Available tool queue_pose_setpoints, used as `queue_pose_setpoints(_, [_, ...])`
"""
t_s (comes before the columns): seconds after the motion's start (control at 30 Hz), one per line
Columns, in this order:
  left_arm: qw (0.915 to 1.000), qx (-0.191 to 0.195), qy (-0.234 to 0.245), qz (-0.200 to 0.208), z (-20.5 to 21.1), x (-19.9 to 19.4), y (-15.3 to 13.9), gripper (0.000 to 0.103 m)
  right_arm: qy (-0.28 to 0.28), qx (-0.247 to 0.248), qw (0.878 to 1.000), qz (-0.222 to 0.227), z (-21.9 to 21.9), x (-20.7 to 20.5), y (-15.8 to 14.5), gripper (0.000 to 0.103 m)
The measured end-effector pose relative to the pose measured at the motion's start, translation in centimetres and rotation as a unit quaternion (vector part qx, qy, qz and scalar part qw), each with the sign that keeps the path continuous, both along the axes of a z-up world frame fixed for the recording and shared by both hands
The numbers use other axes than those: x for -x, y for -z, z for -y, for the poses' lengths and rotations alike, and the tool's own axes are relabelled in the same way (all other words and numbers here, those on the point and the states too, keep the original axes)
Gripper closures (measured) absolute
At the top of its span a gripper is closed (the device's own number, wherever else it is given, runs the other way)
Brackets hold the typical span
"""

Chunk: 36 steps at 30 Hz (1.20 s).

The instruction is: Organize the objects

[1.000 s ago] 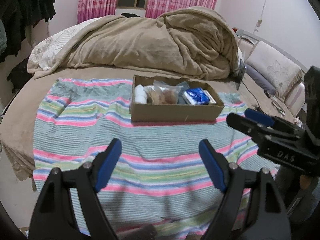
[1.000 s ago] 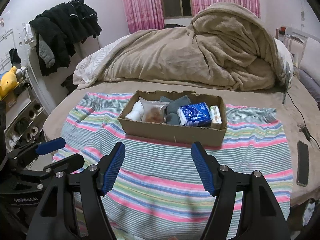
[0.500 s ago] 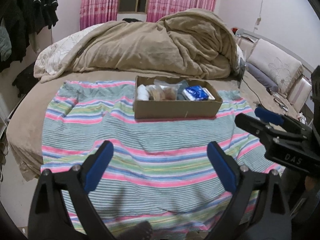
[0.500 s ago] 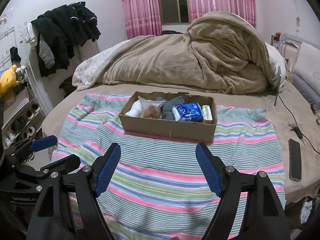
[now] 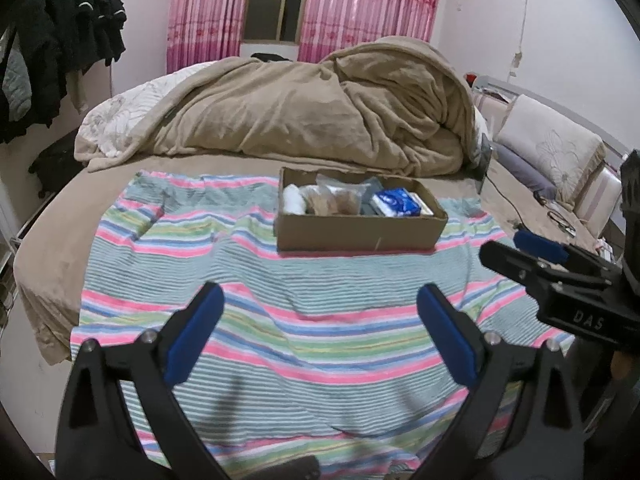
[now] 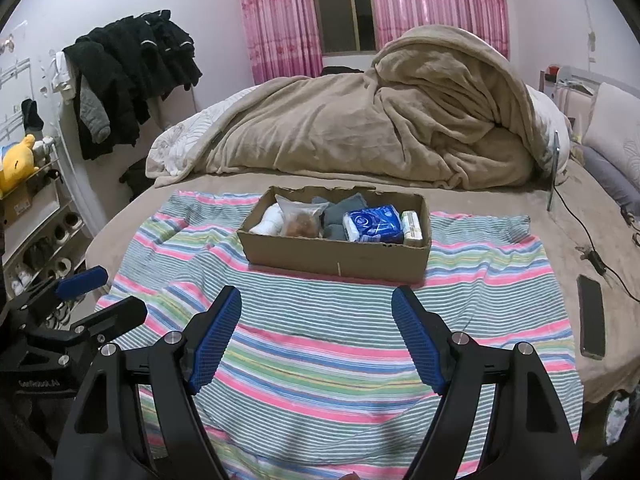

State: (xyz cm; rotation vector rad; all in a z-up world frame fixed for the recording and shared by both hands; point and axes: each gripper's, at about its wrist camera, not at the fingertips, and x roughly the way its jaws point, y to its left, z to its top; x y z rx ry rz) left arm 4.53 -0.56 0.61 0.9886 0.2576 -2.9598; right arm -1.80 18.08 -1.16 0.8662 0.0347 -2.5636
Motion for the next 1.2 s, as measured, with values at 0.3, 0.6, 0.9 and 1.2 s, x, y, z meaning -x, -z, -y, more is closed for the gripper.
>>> queue_pose_setpoints(0.3, [1.0,0.004,0.006,-0.005,0.1,0.9,0.3,0.004,0.009,0.0,1.0,-0.006,-0.4,0.0,0.0,0.023])
queue_pose_setpoints(0.6, [0.9998,0.007,0.017,0.006,-0.5,2.2,1.3,0.004,0.016,-0.004,1.0,0.001,-0.7,1.3,0.9,0.023])
queue_pose_setpoints(0.9, [0.9995,0.003,0.027,0.014,-0.4,3.7,1.8,0.004,0.017,-0.005,1.0,0.015,-1.0,2.6,1.5,0.023])
queue_pose_setpoints(1.2, [0.9994,-0.003,0.025,0.024,0.1,5.0,2.4,0.004,0.011,-0.012,0.999,0.03,-0.9,3.8,2.1,0.023])
